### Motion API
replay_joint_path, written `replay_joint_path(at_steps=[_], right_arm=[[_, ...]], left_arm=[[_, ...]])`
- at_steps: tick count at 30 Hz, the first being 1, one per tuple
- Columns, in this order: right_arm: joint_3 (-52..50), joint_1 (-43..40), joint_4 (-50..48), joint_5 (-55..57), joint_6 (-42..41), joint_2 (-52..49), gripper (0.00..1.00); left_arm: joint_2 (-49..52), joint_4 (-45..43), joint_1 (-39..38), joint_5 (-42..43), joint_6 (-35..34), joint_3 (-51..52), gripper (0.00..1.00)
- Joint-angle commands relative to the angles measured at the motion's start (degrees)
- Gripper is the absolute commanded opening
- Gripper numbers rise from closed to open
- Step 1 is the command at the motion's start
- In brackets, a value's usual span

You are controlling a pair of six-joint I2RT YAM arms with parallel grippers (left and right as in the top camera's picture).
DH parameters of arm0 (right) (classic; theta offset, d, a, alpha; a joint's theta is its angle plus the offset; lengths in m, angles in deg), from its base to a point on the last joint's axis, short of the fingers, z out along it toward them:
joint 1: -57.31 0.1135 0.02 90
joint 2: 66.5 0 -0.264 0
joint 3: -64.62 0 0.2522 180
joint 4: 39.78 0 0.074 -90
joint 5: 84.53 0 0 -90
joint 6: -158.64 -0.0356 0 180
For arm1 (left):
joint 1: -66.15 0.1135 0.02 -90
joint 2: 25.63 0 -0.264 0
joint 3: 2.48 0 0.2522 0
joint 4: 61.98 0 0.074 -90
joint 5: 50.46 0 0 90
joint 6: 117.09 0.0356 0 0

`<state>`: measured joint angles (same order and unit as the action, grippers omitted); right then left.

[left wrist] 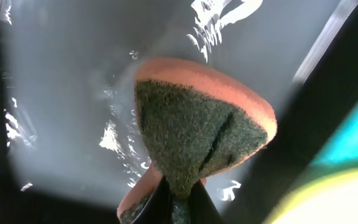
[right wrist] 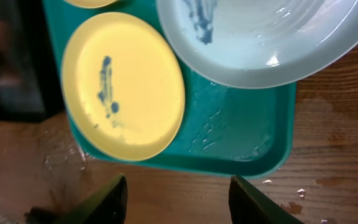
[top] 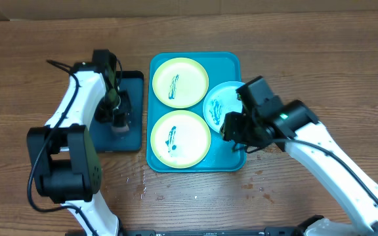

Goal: Clean dirty plates on tray and stack at the side
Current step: 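Grasp the sponge with left gripper and lower yellow plate rim with right, then scrub the lower yellow plate with the left-held sponge while right gripper holds it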

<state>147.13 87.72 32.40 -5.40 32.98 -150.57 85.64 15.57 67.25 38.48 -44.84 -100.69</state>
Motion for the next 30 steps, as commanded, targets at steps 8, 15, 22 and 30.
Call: replay_joint_path(at_steps=[8,15,22,30], right_arm=[[-0.2,0.9,-7.5,-2.1,5.9,-16.8,0.36],[-0.2,3.0,-13.7,-8.5,2.6,-24.8,0.36],[-0.2,5.4,-14.8,0.4,-8.3,-27.4,0.11],[-0.2,5.6,-15.5,0.4,-8.3,-27.4,0.04]], left_arm=[[-20.2,8.5,-1.7,4.7,4.1,-9.7,0.04],[-22.4,12.3,-5.2,11.3,5.1,-8.7,0.04],[-22.4,8.7,-11.9,11.6,2.2,0.0,0.04],[-22.0,-13.6,-20.8,11.6,-3.6,18.8,0.04]])
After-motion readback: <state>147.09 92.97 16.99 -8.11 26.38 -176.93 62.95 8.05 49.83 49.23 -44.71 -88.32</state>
